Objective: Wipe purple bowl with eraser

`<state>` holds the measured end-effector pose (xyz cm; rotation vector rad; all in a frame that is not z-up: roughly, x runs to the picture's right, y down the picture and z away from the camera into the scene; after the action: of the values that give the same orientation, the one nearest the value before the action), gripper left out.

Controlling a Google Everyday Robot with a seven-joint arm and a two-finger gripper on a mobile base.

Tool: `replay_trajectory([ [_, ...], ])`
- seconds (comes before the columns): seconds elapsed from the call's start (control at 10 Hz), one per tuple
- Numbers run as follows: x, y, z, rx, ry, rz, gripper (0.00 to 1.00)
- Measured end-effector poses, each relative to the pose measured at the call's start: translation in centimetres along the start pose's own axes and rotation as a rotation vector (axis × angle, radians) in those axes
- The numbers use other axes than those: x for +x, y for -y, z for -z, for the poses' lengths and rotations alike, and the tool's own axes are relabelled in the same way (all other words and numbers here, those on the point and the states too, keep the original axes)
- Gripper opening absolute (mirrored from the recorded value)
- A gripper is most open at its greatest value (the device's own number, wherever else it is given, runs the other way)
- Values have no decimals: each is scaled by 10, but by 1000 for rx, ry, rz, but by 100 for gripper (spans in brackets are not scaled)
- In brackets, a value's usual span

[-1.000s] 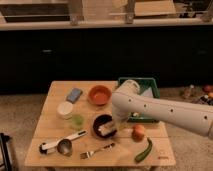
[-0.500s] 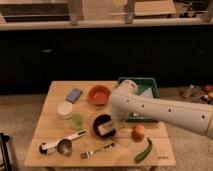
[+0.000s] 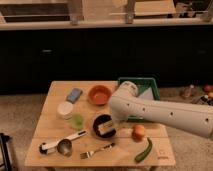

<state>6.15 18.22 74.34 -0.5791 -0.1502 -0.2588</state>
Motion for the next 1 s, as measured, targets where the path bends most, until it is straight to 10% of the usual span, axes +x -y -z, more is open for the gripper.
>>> replay_trajectory([
  [1.0, 11, -1, -12, -28, -11, -27, 4],
])
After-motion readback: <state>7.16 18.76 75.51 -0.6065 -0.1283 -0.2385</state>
